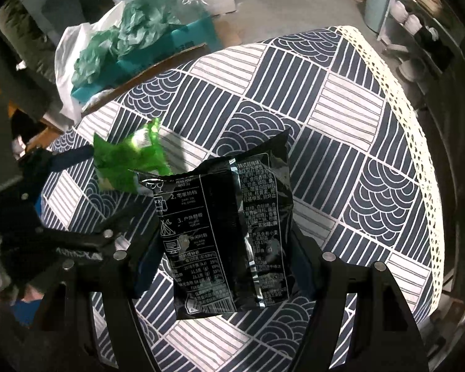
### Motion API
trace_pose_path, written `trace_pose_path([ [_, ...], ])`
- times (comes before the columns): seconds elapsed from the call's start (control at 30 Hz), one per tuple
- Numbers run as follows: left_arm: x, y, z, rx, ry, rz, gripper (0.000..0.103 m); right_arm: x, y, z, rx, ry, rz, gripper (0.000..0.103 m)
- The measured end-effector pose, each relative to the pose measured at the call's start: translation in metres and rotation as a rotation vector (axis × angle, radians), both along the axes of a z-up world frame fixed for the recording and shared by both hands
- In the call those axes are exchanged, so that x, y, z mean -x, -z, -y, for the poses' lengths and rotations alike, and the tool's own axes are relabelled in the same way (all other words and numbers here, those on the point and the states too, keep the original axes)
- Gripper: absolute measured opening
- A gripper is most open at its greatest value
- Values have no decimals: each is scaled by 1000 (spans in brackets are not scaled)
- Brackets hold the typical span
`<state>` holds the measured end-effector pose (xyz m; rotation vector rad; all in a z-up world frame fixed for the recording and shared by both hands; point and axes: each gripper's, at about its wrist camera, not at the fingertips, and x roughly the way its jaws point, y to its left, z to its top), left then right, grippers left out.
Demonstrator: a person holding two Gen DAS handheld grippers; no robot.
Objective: Organize snacks
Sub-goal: 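Grasp the black packet with the right tool while the left tool grasps the green packet, then lift and carry the green and black packets over the box with both tools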
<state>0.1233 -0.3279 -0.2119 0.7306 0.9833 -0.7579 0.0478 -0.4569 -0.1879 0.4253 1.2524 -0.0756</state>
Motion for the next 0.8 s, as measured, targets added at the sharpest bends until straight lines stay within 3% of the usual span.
trace_pose_path([
  [0.17, -8, 1, -3, 48, -29, -8, 86, -1, 2, 1, 3, 6, -6, 72],
  [0.2, -9, 0, -5, 61, -37, -2, 82, -2, 2, 1, 4, 5, -6, 72],
  [0.23, -10, 0, -6, 66, -47, 5, 68, -3, 2, 0, 6, 3, -5, 72],
  [0.3, -12, -1, -9, 74, -53, -11, 62, -4, 1, -2, 12, -3, -5, 72],
  [0.37, -14, -2, -12, 91, -63, -26, 50, -5, 1, -4, 16, -10, -3, 72],
  [0.53, -15, -5, -20, 121, -87, -24, 41, -7, 1, -9, 19, -20, -3, 72],
  [0.8, -14, -15, -46, 239, -221, -106, 39, -5, -5, -12, 30, -22, 13, 72],
])
